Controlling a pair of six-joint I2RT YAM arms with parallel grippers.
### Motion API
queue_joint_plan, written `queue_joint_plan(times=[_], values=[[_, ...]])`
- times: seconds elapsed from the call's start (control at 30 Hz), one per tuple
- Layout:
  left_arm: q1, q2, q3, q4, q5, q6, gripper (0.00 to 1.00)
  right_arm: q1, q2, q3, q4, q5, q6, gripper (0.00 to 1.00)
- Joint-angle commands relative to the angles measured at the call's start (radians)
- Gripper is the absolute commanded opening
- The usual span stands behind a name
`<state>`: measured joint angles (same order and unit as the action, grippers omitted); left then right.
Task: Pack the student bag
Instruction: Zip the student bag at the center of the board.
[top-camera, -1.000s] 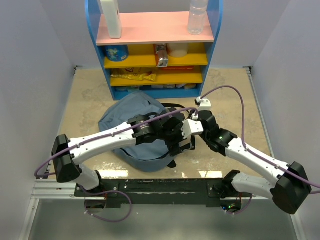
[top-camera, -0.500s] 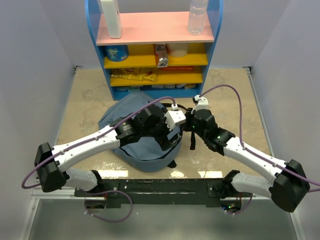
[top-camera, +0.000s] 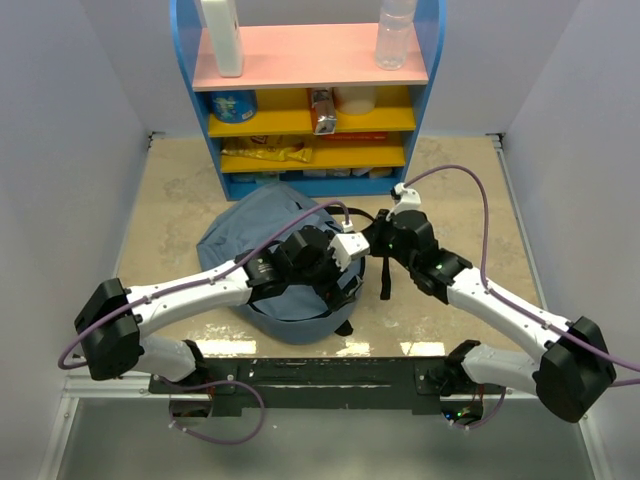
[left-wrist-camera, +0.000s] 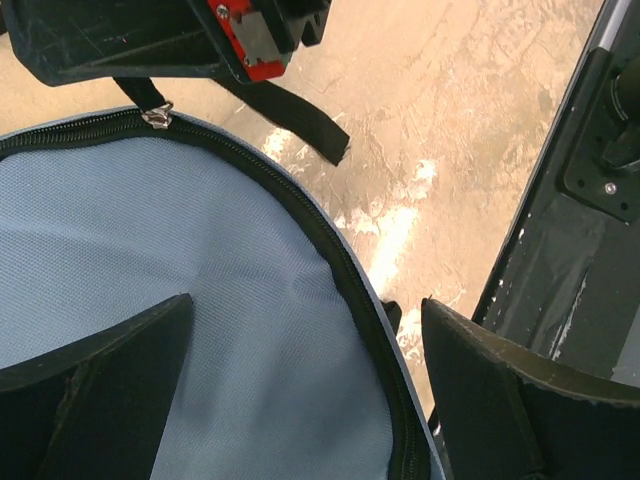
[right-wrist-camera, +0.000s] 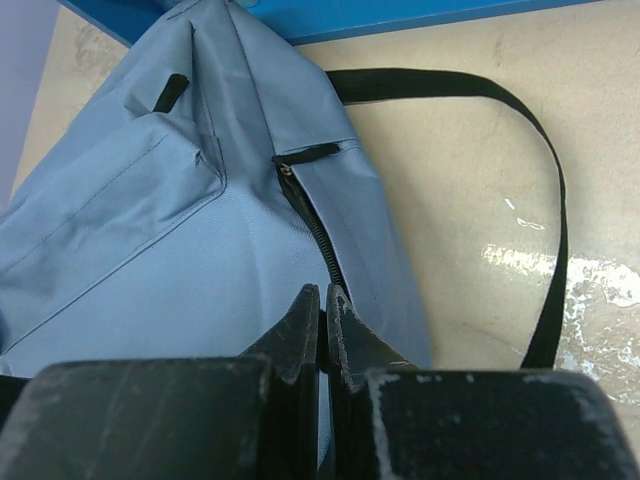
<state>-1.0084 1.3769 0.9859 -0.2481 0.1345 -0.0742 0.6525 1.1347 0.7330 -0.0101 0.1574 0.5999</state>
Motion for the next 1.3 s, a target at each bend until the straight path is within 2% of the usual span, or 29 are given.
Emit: queue_joint_plan(times=[0.0, 0.1, 0.23, 0.27, 0.33, 0.37, 0.4, 0.47, 0.63, 0.8, 0.93, 1.1, 1.27], values=[[-0.001, -0.029, -0.038, 0.15, -0.003, -0.024, 1.0, -0.008, -0.013, 0.043, 0.032, -0.044, 0.026, 0.0], [-0.002, -0.015, -0.052, 0.178, -0.012, -0.021, 1.0, -0.008, -0.026, 0.04, 0.024, -0.045, 0.026, 0.0], [-0.035, 0.02, -0.087, 0.205, -0.12, 0.051, 1.0, -0.011, -0.046, 0.022, 0.022, -0.061, 0.032, 0.0], [-0.036, 0.024, -0.093, 0.207, -0.112, 0.065, 0.89, -0.01, -0.049, 0.017, 0.024, -0.064, 0.034, 0.0], [-0.036, 0.028, -0.095, 0.21, -0.076, 0.111, 0.75, -0.011, -0.058, 0.003, 0.024, -0.07, 0.037, 0.0], [-0.039, 0.03, -0.092, 0.208, -0.066, 0.12, 0.5, -0.011, -0.061, -0.001, 0.024, -0.07, 0.038, 0.0], [-0.044, 0.028, -0.09, 0.208, -0.061, 0.131, 0.31, -0.011, -0.064, -0.004, 0.024, -0.071, 0.038, 0.0], [-0.056, 0.025, -0.095, 0.201, -0.064, 0.162, 0.0, -0.013, -0.064, -0.007, 0.019, -0.071, 0.031, 0.0], [-0.079, -0.002, -0.121, 0.19, -0.044, 0.205, 0.0, -0.024, -0.038, 0.006, 0.013, -0.064, 0.005, 0.0], [-0.122, -0.032, -0.121, 0.141, 0.101, 0.24, 0.0, -0.047, 0.022, 0.049, 0.015, -0.056, -0.041, 0.0], [-0.136, -0.047, -0.112, 0.124, 0.138, 0.225, 0.0, -0.059, 0.037, 0.069, 0.013, -0.059, -0.057, 0.0], [-0.168, -0.065, -0.122, 0.055, 0.426, 0.341, 0.0, -0.06, 0.033, 0.068, 0.013, -0.059, -0.055, 0.0], [-0.216, -0.09, -0.162, -0.034, 0.502, 0.468, 0.0, -0.06, 0.049, 0.103, 0.013, -0.061, -0.084, 0.0]])
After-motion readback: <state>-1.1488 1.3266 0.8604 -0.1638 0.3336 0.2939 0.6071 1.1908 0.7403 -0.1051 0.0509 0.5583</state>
